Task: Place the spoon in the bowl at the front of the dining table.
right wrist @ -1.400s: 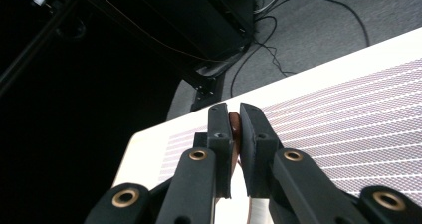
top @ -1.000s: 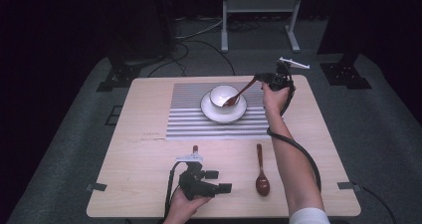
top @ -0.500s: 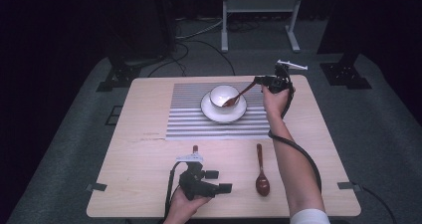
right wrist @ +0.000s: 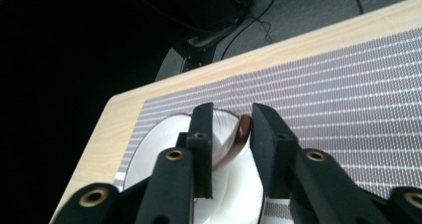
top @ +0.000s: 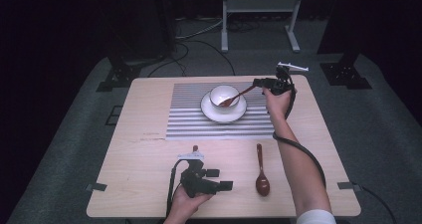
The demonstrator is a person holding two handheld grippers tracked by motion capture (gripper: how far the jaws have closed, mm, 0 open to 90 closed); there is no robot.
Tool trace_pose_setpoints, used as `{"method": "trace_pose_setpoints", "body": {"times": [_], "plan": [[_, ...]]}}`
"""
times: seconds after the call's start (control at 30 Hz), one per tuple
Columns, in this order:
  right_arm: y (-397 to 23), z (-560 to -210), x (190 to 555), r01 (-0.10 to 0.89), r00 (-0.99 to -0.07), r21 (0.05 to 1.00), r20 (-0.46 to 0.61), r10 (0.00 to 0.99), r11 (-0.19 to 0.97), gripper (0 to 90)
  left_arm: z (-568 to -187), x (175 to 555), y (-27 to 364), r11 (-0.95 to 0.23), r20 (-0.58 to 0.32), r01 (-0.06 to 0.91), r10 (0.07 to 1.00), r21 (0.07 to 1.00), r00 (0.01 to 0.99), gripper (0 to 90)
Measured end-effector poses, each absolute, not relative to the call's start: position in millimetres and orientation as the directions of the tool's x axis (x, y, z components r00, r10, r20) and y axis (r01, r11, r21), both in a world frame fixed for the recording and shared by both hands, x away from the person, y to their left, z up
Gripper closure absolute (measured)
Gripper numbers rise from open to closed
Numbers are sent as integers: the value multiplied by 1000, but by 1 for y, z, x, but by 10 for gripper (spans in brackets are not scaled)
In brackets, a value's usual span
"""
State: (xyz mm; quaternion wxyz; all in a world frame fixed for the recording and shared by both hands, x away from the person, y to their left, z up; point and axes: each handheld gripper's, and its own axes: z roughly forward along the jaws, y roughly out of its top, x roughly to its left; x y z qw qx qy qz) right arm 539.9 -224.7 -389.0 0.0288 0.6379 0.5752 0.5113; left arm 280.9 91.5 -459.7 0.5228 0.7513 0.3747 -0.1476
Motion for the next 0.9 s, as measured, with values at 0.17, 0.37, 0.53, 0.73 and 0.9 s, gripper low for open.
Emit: {"method": "trace_pose_setpoints", "body": {"times": [0.17,0.37,0.53,0.73,0.9], "plan": [[-231,-396,532,717,-198,620,619,760,-319,660,-460,280,90,-181,-608,714,409,677,680,60],[-237,-398,521,724,-222,626,610,761,-291,641,-460,279,91,-181,-605,711,411,679,682,60],[-237,-396,512,732,-247,628,606,756,-264,619,-459,277,94,-176,-600,708,418,683,682,60],[-232,-393,503,741,-300,638,595,745,-210,596,-458,277,96,-169,-594,705,427,689,682,60],[-229,-395,497,749,-332,640,586,739,-171,588,-460,279,96,-167,-599,711,429,683,676,60]]}}
